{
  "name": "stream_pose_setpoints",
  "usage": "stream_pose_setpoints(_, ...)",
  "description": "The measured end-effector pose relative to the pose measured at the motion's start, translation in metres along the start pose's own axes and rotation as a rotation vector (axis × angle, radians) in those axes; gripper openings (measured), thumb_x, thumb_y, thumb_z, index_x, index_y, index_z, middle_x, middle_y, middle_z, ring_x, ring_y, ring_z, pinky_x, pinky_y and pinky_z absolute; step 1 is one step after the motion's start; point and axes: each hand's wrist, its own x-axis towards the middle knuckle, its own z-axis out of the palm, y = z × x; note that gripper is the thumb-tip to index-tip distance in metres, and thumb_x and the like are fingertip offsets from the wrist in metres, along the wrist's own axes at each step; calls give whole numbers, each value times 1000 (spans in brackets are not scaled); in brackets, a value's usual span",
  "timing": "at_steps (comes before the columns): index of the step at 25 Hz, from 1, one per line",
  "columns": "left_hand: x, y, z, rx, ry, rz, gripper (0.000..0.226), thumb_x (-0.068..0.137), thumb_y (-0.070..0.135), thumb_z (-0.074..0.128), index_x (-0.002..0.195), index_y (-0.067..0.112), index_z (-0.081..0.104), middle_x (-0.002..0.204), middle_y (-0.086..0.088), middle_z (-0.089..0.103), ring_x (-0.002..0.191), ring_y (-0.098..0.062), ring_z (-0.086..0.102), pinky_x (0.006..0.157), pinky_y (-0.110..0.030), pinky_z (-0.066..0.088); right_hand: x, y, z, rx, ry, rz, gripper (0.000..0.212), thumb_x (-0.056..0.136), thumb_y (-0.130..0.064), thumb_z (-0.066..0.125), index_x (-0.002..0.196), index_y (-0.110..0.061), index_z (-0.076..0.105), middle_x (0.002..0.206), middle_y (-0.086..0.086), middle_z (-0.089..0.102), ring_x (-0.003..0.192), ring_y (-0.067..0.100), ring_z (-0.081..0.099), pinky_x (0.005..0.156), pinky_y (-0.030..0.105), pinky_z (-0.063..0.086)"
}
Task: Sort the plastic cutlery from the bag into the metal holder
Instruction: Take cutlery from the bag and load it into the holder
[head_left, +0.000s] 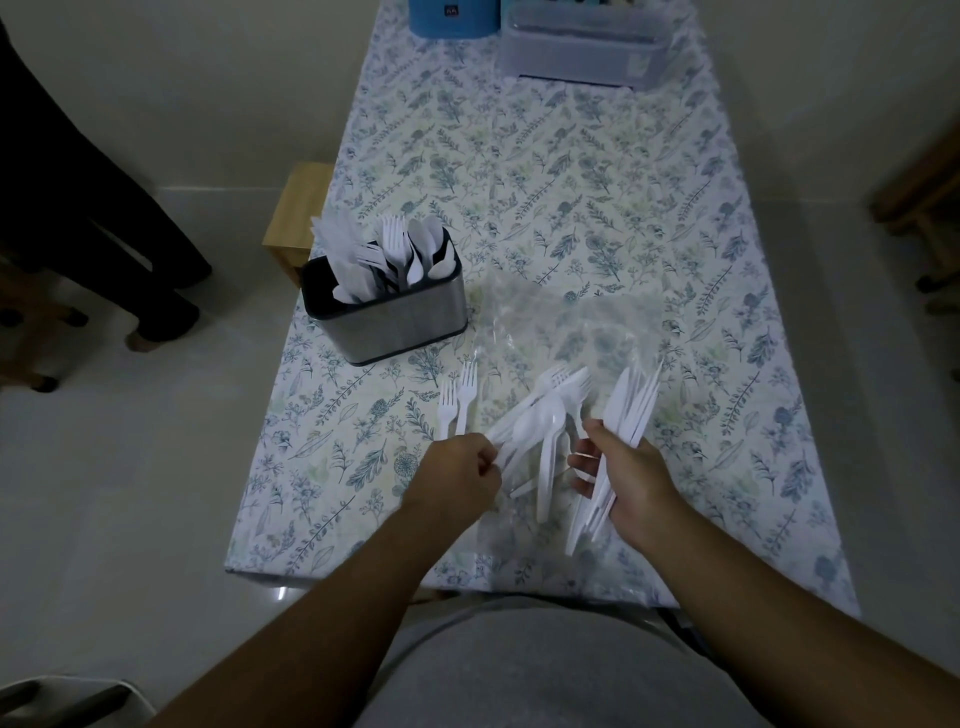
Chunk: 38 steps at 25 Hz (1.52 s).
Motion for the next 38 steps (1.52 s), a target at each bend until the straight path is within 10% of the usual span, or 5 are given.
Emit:
stream_pose_setpoints(7, 1, -8, 4, -200, 88, -134, 17, 92, 22, 68, 103, 10, 74, 83, 3, 71, 73, -8, 64, 62, -9, 46, 1, 0, 1, -98, -2, -57, 12, 90, -21, 75, 96, -11, 71, 65, 5, 57, 49, 17, 48, 49, 30, 45)
stream_pose_setpoints(12, 0, -3, 4, -60, 221, 75, 21, 91, 27, 69, 107, 14, 67, 101, 1, 60, 85, -12, 61, 74, -22, 52, -5, 1, 9, -132, -39, -76, 12, 92, -19, 72, 88, -8, 70, 58, 3, 55, 48, 19, 48, 51, 32, 43)
stream_pose_setpoints(16, 0, 6, 10, 202, -25, 153, 26, 90, 27, 67, 110, 11, 70, 103, -6, 68, 93, -20, 66, 78, -29, 54, -8, 3, 9, -143, -61, -46, 7, 93, -16, 69, 89, -11, 71, 69, 7, 61, 49, 20, 48, 52, 31, 42)
stream_pose_setpoints(22, -1, 7, 14, 325, 6, 200, 28, 94, 23, 61, 119, 11, 59, 115, -8, 60, 100, -25, 64, 78, -32, 54, -5, 3, 4, -167, -13, -55, 17, 92, -20, 71, 106, -10, 71, 91, 7, 73, 61, 19, 59, 53, 29, 52)
stream_pose_setpoints(38, -16, 22, 0, -33, 3, 29, 22, 86, 25, 62, 66, 18, 59, 56, 5, 58, 48, -8, 49, 50, -21, 39, -6, 5, 2, -68, -82, -73, 7, 94, -14, 67, 91, -9, 72, 82, 13, 68, 70, 23, 62, 55, 32, 49)
